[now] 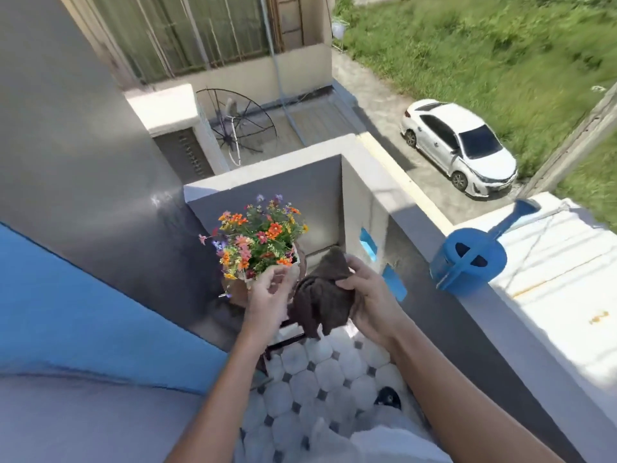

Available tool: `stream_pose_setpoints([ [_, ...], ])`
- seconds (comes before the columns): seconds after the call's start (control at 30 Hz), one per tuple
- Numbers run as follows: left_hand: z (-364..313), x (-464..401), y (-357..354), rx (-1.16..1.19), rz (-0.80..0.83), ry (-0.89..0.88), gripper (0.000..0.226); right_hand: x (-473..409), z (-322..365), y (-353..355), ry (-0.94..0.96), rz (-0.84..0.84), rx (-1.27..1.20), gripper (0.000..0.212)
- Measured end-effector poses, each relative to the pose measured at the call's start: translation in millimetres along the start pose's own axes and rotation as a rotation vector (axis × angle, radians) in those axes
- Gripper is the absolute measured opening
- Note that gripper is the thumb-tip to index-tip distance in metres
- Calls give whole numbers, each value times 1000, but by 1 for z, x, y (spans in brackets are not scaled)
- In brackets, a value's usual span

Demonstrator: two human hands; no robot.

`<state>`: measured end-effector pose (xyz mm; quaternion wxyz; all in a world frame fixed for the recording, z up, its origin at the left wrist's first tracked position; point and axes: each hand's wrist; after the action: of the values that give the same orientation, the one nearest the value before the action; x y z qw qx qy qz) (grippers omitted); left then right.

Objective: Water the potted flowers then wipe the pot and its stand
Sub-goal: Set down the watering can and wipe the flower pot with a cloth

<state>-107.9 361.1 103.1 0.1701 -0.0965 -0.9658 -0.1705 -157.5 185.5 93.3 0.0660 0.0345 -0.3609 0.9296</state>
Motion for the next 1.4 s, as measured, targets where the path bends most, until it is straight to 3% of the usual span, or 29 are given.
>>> stream_pose_setpoints([
  [0.07, 1, 9, 8, 42, 206, -37, 24, -5, -9, -5, -15, 42, 20, 41],
  [0.13, 7, 8, 11, 19, 303, -67, 26, -11, -15, -3, -36, 57, 57, 44],
  [0.33, 29, -35, -8, 309, 233, 65, 20, -34, -28, 30, -28, -33, 568, 37],
  [0.43, 25, -54, -26, 389, 259, 143, 21, -47, -30, 48, -279, 57, 387, 38],
  [0.5, 19, -73, -37, 349, 202, 169, 20, -61, -30, 61, -356, 51, 294, 37],
  [0.6, 21, -113, -55, 232, -3, 227, 11, -88, -27, 75, -335, -92, 312, 35],
  [0.7, 31, -154, -79, 177, -95, 434, 22, -118, -26, 88, -316, -257, 420, 27],
  [0.87, 63, -216, -104, 638, -272, 827, 28, -165, -32, 106, -331, -376, 484, 23],
  [1.03, 70, -244, -110, 720, -426, 848, 34, -196, -36, 107, -392, -388, 477, 15],
  [1.17, 79, -252, -113, 695, -436, 873, 32, -215, -41, 106, -464, -423, 511, 19],
  [1.4, 91, -250, -92, 506, -484, 824, 30, -231, -44, 109, -374, -344, 583, 22],
])
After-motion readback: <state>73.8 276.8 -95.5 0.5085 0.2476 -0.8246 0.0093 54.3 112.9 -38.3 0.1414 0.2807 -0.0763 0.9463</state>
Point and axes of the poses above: each hand's wrist, its own x-axis away from the middle knuckle, its own y-axis out of the back of the hand, z = x × y, and after that the axes turned 8 degrees about y, right-handed
